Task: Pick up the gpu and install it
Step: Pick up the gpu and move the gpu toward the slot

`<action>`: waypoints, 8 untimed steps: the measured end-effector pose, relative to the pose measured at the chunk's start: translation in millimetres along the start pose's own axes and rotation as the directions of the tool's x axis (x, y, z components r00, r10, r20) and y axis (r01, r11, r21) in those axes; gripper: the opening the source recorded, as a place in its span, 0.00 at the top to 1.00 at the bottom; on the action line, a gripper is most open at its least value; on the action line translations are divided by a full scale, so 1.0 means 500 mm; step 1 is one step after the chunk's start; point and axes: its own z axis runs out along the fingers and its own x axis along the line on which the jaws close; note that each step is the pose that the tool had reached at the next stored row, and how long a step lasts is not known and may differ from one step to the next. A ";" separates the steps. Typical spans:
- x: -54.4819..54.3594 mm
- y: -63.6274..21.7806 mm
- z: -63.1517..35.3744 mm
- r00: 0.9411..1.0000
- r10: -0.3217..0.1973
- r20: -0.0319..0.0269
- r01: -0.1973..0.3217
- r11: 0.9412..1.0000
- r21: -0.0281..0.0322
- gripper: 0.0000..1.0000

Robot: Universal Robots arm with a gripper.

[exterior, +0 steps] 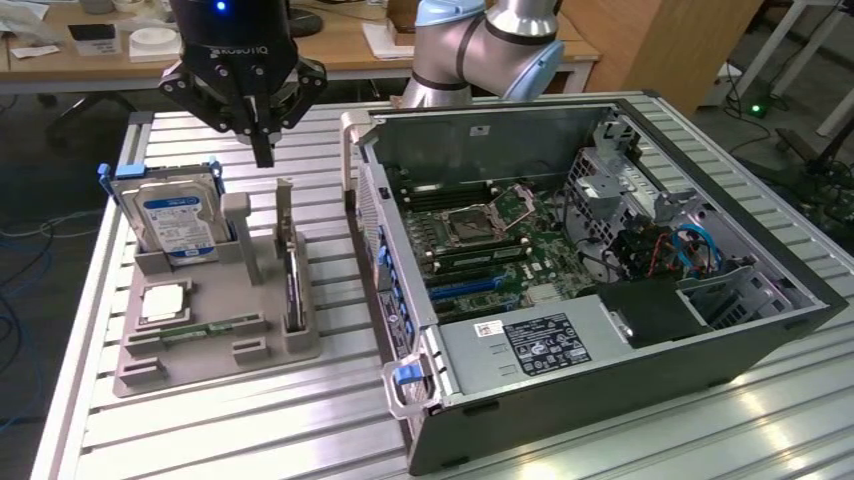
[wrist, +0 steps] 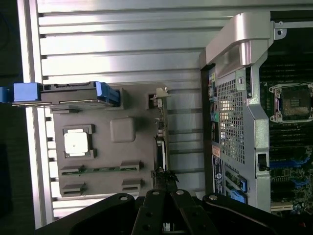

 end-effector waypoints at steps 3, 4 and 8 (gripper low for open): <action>0.000 0.000 0.000 1.000 0.000 0.000 0.000 1.000 0.000 0.89; 0.000 0.000 0.000 1.000 0.000 0.000 0.000 1.000 0.000 0.89; 0.000 0.000 0.000 1.000 0.000 0.000 0.000 1.000 0.000 0.83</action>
